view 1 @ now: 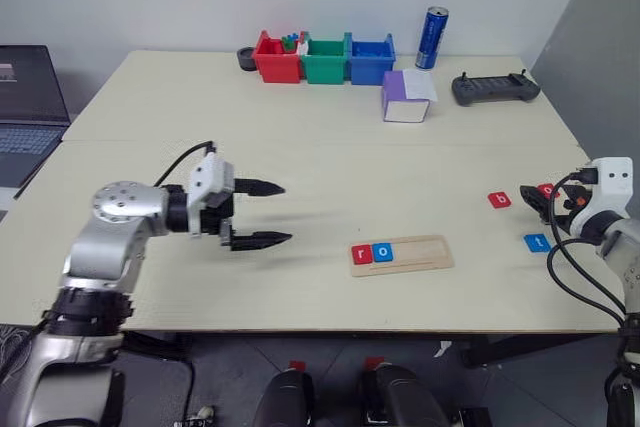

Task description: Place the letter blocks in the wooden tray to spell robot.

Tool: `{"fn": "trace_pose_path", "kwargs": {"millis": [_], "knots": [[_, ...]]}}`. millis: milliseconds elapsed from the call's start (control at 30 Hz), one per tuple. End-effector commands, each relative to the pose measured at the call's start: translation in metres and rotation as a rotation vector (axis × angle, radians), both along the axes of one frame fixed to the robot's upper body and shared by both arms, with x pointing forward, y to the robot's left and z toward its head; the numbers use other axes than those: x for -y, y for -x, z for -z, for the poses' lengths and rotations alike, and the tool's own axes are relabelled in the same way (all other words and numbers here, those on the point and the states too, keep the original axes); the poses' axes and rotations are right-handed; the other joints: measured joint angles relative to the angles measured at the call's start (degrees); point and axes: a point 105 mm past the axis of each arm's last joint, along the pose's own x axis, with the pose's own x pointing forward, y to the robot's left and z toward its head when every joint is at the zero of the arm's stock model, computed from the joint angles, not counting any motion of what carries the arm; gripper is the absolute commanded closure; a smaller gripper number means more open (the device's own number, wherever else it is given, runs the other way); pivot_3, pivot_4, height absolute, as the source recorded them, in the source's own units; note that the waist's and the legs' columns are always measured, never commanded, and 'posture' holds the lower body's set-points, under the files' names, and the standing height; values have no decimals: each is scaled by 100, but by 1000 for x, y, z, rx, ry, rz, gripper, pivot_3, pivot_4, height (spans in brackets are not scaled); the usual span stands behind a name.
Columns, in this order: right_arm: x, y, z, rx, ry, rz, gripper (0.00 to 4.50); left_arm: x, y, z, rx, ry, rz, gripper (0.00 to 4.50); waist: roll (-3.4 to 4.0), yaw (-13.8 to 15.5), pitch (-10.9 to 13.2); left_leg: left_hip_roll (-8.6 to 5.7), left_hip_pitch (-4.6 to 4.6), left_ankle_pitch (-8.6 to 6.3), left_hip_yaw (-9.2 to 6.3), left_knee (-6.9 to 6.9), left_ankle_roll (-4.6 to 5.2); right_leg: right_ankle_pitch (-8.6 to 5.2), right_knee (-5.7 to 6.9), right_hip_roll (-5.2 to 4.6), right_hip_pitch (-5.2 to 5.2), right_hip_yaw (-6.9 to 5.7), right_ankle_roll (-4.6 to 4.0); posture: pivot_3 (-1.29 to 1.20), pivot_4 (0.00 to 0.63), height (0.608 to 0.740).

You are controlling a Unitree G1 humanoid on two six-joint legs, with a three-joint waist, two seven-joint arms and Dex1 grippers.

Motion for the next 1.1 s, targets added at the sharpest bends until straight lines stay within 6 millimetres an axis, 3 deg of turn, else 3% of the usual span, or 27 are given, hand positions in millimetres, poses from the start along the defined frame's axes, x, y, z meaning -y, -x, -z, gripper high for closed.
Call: {"fn": "trace_pose_path", "kwargs": {"millis": [33,133,500,800,1100], "knots": [[-2,10,-7,2,17,-76,0,0,13,-21,34,42,35,22,0,16,0,-2,0,0,0,0,0,0,0,-2,0,0,0,0,150,740],[-1,14,-11,3,6,-107,0,0,17,-20,23,51,32,22,0,24,0,-3,-2,-1,0,2,1,0,-2,-3,1,0,0,0,150,740],[-12,-5,-6,-32,8,-142,0,1,31,-9,-4,29,42,22,0,-4,0,1,2,0,0,-2,1,0,1,1,-1,0,0,0,150,740],[-11,-24,-9,-55,17,-155,0,-3,32,1,22,-42,10,22,0,3,0,0,0,0,1,-3,1,0,0,1,-2,1,0,0,150,740],[-11,-30,-4,-61,5,-162,0,-3,34,1,43,-41,-6,22,1,7,1,0,0,0,1,-3,1,0,-1,0,-2,2,0,0,150,740]]}}
